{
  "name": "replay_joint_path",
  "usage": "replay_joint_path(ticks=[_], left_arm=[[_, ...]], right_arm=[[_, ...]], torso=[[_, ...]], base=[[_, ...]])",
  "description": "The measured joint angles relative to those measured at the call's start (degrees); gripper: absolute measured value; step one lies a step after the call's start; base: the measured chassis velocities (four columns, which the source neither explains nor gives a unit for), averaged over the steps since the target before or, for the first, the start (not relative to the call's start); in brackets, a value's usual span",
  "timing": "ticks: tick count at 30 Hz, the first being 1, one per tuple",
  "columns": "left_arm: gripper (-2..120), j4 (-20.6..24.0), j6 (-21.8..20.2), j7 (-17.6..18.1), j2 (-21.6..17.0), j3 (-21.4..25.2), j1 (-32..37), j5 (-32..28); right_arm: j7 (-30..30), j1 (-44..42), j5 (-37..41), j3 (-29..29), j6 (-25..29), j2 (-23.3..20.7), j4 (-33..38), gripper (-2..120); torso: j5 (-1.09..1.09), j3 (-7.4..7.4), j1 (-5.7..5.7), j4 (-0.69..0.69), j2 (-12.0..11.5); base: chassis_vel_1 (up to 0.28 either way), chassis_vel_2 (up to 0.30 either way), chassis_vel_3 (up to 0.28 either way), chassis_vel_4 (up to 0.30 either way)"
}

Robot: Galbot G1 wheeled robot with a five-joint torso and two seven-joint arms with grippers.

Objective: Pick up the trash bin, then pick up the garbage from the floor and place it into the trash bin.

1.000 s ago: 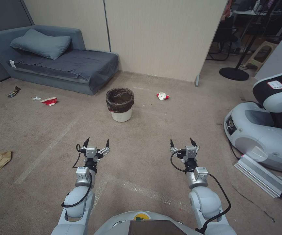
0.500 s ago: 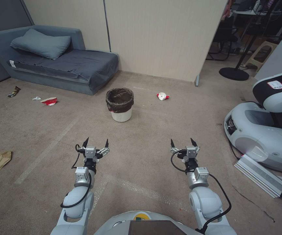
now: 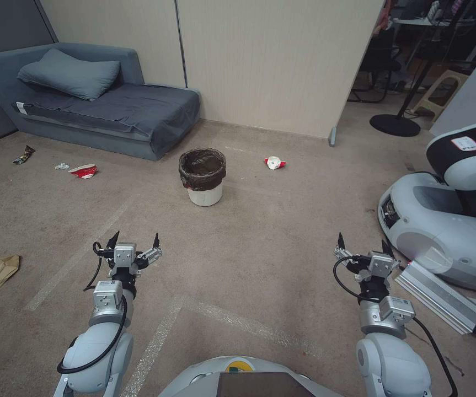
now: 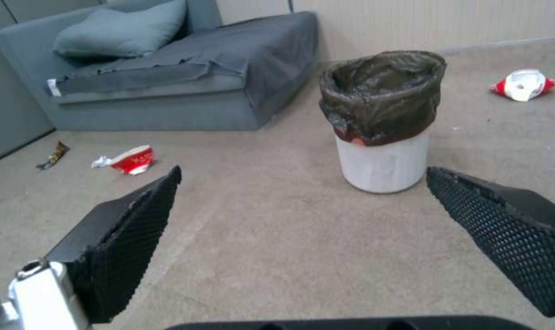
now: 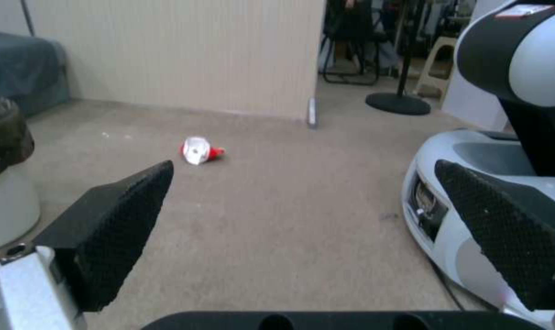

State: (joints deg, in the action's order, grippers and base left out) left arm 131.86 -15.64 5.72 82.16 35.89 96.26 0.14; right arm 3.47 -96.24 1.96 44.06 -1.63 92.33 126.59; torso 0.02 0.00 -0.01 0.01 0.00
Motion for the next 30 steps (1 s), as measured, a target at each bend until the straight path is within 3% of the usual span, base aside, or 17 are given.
replay_joint_path(ticks=[12,30], left_arm=[[100,-1.25,1.51,-0.04,0.70,-1.22,0.27,0.12],[100,-1.28,2.32,-0.03,1.12,-2.07,0.59,0.53]], right_arm=[[-0.85,-0.24,-1.35,-0.87,-0.94,-0.12,0.60,100],[-2.97,-0.02,-1.48,-1.19,2.01,-0.18,-0.10,100]], torso=[[-0.02,0.01,0.00,-0.01,0.00],[-0.02,0.00,0.00,0.00,0.00]], base=[[0.000,0.000,0.000,0.000],[0.000,0.000,0.000,0.000]])
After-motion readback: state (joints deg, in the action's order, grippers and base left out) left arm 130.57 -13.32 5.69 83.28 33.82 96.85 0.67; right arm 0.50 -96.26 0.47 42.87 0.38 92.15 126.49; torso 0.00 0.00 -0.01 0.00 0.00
